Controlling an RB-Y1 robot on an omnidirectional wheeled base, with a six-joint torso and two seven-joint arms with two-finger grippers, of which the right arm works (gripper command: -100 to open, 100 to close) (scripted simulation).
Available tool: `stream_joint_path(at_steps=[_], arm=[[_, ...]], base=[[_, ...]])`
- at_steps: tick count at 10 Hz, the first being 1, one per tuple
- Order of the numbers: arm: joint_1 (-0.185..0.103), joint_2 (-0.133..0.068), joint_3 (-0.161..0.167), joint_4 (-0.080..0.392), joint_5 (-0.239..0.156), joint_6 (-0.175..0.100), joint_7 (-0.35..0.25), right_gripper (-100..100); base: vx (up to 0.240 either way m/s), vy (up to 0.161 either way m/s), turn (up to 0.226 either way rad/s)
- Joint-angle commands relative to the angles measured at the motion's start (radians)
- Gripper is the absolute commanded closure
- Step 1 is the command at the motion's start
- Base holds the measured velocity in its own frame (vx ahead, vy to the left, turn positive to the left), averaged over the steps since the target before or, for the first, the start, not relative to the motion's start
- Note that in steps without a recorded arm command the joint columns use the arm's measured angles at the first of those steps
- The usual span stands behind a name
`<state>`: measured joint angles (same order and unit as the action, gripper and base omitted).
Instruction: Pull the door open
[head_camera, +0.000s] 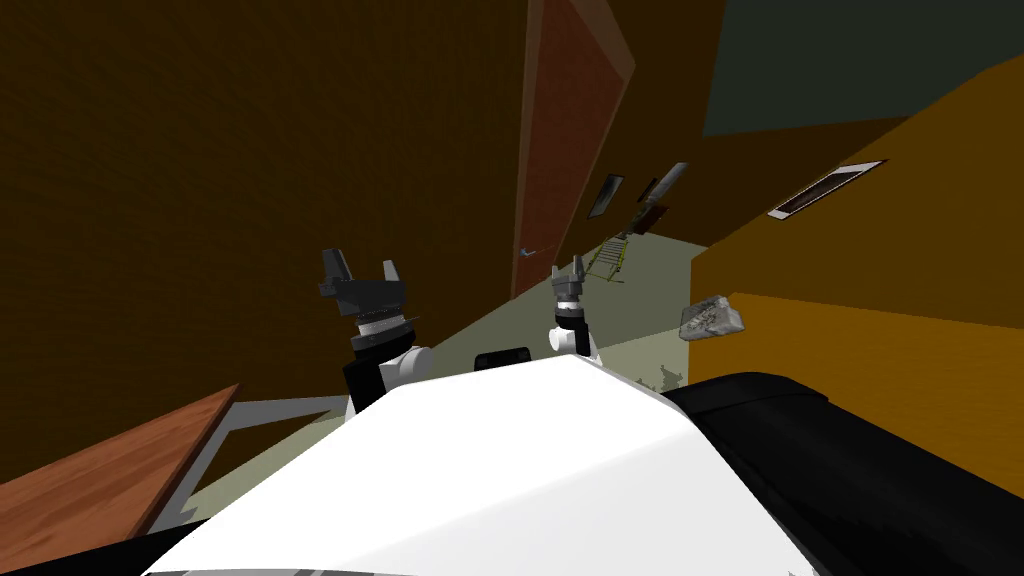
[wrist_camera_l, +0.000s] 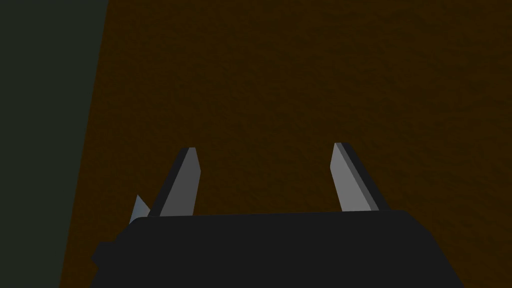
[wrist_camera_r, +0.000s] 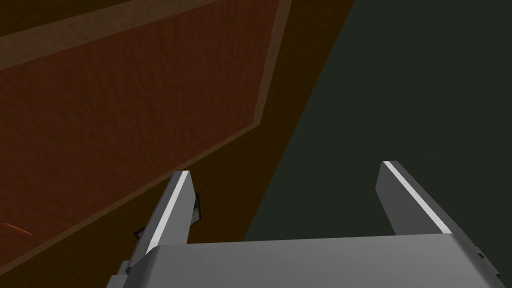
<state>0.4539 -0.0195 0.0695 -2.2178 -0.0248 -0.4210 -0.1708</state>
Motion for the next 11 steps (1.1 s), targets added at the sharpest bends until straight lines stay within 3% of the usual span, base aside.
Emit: stream_joint_path(at_steps=[1, 11], arm=[[-0.012, -0.009, 0.0, 0.036, -0.004, -0.008, 0.0, -100], [-0.129, -0.072, -0.004, 0.36, -0.036, -0.102, -0.001, -100]], base=[[0.069, -0.057, 0.09], [0.079, -0.096, 0.124]])
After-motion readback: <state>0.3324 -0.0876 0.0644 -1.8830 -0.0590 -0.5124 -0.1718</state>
